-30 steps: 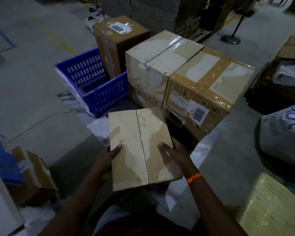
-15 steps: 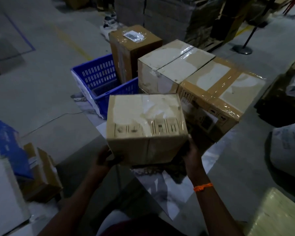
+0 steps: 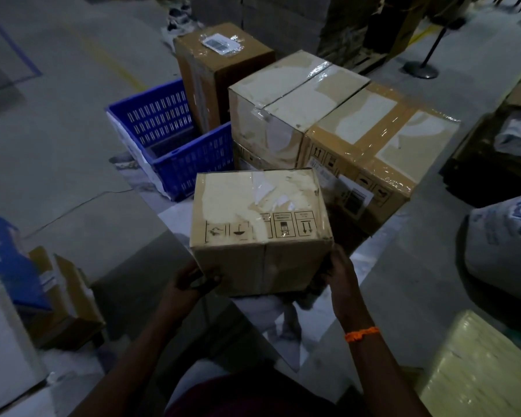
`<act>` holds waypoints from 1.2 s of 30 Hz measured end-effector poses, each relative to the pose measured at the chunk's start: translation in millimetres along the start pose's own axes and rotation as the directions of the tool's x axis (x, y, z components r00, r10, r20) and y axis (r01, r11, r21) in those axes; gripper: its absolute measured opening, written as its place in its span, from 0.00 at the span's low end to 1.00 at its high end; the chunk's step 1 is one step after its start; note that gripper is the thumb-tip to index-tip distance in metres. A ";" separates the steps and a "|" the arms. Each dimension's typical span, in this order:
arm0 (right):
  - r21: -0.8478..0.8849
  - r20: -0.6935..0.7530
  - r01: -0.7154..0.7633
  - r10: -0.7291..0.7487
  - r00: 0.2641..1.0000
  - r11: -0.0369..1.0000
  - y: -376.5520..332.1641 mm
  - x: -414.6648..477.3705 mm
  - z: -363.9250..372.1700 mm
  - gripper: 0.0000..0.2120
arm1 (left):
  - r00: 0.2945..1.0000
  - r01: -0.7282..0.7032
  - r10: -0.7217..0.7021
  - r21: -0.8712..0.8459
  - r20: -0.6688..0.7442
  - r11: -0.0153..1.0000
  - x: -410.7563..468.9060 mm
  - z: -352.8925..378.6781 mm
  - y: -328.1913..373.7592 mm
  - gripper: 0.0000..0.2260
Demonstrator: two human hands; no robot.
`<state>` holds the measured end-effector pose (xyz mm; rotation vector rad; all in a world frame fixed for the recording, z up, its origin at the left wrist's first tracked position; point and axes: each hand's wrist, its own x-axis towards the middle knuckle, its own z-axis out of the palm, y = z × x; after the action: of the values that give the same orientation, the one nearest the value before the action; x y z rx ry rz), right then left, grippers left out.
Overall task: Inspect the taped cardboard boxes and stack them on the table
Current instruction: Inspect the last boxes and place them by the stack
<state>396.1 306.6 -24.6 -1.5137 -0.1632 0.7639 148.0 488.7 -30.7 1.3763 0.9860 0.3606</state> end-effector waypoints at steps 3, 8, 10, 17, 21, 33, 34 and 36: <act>-0.052 0.004 0.024 -0.024 1.000 0.998 4.2 2.1 -4.6 0.13 | 1.000 0.008 -0.008 -0.027 0.001 1.000 -1.9 1.7 -0.3 0.17; -0.091 0.050 0.034 -0.029 0.998 0.995 5.1 -2.5 -8.0 0.14 | 0.998 0.037 -0.038 0.026 0.049 0.999 -4.7 -11.2 -1.2 0.23; -0.093 0.041 0.035 -0.032 0.999 0.995 7.5 -3.2 -8.7 0.13 | 0.998 0.022 -0.027 0.072 0.065 0.997 -5.2 -17.7 2.6 0.27; -0.086 -0.007 0.026 -0.027 1.000 0.996 11.2 -8.4 -8.2 0.15 | 0.949 -0.314 0.310 0.250 0.057 0.916 -9.9 -15.7 54.6 0.48; -0.045 -0.017 0.005 -0.006 1.000 0.999 8.4 -13.8 -6.7 0.13 | 0.671 -0.655 0.691 0.653 0.271 0.380 0.8 -25.1 87.7 0.39; -0.144 -0.040 0.127 -0.134 0.990 0.981 6.0 -31.1 24.5 0.33 | 0.744 -0.599 0.471 0.785 0.474 0.155 5.7 -52.6 82.7 0.29; -0.159 -0.039 0.137 -0.145 0.989 0.978 5.9 -31.7 29.6 0.31 | 0.757 -0.587 0.468 0.789 0.456 0.179 5.2 -63.7 80.8 0.29; -0.128 -0.072 0.125 -0.134 0.988 0.984 5.7 -31.0 42.2 0.18 | 0.786 -0.562 0.464 0.784 0.407 0.264 4.6 -88.0 79.0 0.28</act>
<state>347.4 324.2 -14.8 -1.6310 -0.2499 0.5969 109.5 566.1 50.1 2.7260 0.5651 0.2385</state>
